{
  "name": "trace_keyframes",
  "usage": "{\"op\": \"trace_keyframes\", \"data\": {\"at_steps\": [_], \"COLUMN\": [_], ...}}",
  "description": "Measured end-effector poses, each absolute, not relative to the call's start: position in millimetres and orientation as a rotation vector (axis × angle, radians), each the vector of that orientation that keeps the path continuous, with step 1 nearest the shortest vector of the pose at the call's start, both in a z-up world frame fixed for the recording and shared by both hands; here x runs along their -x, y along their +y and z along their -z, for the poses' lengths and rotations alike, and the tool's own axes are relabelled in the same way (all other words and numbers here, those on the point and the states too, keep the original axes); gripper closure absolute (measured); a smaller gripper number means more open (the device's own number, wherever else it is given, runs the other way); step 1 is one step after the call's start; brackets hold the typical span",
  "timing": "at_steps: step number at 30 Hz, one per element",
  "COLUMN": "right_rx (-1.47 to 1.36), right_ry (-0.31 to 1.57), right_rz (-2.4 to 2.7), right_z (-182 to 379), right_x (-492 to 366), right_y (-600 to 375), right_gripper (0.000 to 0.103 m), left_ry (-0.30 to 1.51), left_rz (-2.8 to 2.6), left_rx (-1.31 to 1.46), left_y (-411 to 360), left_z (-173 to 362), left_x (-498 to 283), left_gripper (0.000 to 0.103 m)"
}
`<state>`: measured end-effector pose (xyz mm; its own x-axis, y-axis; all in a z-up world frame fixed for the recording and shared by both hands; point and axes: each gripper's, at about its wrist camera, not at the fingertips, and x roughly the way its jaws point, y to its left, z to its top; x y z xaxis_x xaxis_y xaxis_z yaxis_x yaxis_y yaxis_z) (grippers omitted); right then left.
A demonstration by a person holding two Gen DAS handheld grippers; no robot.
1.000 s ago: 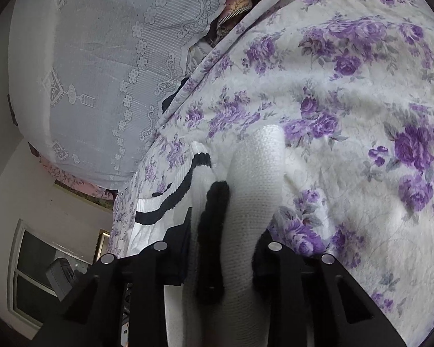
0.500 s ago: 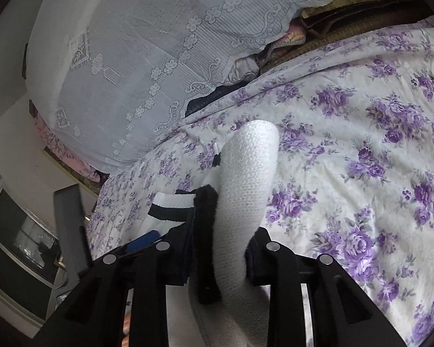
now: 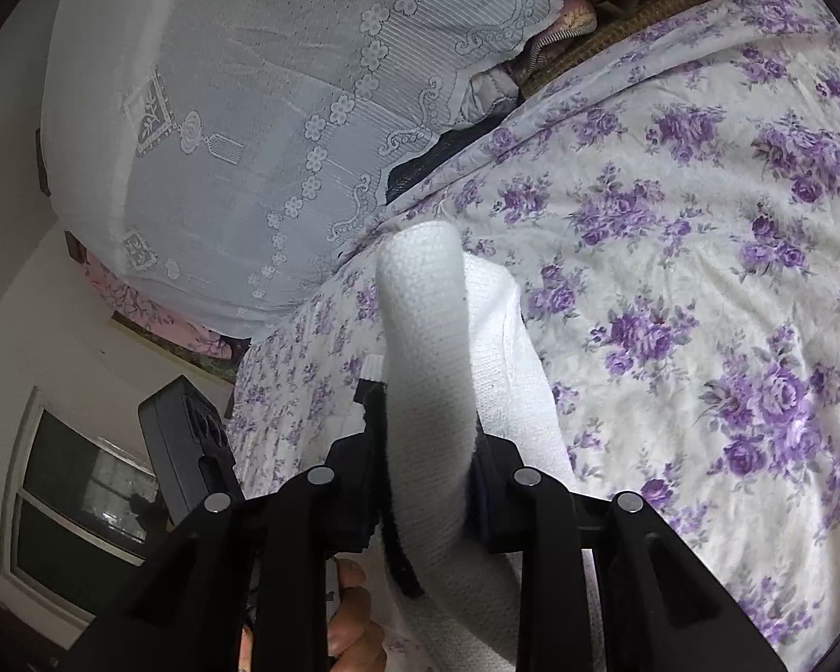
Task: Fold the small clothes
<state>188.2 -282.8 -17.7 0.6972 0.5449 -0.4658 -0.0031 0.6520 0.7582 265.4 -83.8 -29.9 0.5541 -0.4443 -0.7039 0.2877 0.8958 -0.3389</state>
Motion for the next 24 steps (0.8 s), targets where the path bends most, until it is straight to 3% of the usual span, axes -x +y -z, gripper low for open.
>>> {"op": "trace_keyframes", "data": {"at_steps": [16, 24], "right_rx": [-0.885, -0.946], "right_ry": [0.744, 0.835], "right_rz": [-0.464, -0.421], "right_z": [-25.6, 34.7], "right_x": [-218.1, -249.6], "right_y": [-194.1, -112.7], "right_gripper": [0.075, 0.072], "left_ry": [0.753, 0.862], "left_rz": [0.315, 0.208], "left_rx": [0.213, 0.29], "left_y": [11.0, 91.9], "left_z": [-27.3, 34.9], "left_x": [-265.5, -288.0], "left_gripper": [0.02, 0.021]}}
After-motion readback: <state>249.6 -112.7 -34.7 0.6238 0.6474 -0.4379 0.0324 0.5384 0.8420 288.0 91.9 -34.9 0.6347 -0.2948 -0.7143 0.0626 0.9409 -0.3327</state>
